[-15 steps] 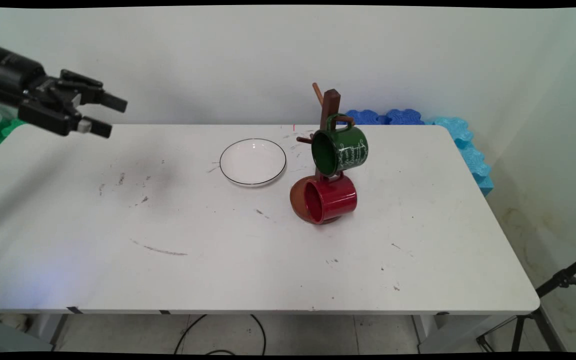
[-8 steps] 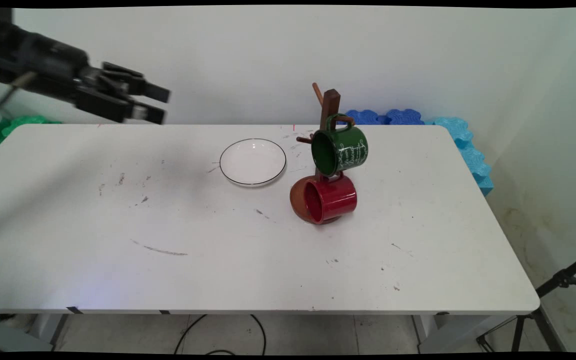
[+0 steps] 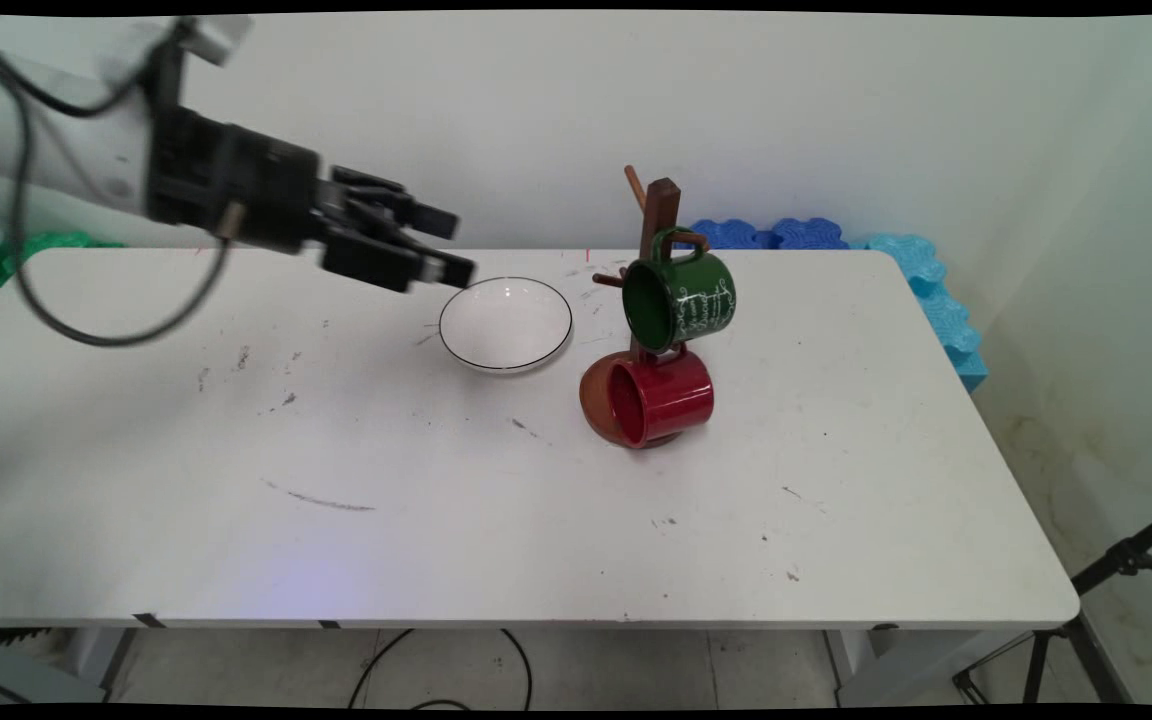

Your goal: Pick up the green mug from the rack

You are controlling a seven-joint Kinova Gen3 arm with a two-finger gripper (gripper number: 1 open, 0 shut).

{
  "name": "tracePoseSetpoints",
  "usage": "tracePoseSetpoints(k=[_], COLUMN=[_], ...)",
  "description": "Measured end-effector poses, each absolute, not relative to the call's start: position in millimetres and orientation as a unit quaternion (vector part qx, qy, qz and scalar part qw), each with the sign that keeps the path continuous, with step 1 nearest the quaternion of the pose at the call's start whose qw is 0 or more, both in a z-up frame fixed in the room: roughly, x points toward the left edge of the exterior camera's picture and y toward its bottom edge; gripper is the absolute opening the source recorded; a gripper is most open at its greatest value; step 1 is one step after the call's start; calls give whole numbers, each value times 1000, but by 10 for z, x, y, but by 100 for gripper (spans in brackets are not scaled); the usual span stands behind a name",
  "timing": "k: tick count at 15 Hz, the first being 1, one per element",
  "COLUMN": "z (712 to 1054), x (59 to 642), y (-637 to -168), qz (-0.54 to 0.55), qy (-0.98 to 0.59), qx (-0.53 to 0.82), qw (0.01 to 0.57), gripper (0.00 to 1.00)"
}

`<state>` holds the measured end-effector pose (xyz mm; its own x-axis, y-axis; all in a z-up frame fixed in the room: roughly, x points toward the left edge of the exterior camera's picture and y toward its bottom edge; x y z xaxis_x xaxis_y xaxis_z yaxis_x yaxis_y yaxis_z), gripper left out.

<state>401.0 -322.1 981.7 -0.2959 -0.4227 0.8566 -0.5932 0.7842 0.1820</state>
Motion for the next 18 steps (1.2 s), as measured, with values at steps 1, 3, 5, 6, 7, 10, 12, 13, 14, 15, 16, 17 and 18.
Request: tracePoseSetpoints(k=[1, 3, 5, 6, 7, 10, 12, 13, 14, 15, 16, 17, 18], z=[9778, 9720, 9674, 9648, 9621, 9539, 9474, 9437, 9403, 9380, 9347, 9325, 9291], x=[3894, 3677, 3473, 3367, 3263, 2999, 2854, 2783, 2728, 2690, 2635, 2601, 2553], y=[-3249, -3300, -3354, -3384, -3412, -3478, -3515, -3537, -3554, -3567, -3587, -3599, -3618], qz=[87, 88, 88, 87, 86, 80, 75, 73, 71, 70, 68, 67, 65], qy=[-799, -797, -793, -792, -790, -787, -786, -785, -785, -784, -784, -784, -784], qx=[320, 325, 333, 337, 342, 355, 366, 371, 375, 378, 381, 383, 385], qw=[501, 502, 502, 502, 501, 498, 493, 491, 488, 487, 485, 484, 483], gripper=[100, 100, 100, 100, 100, 100, 100, 100, 100, 100, 100, 100, 100])
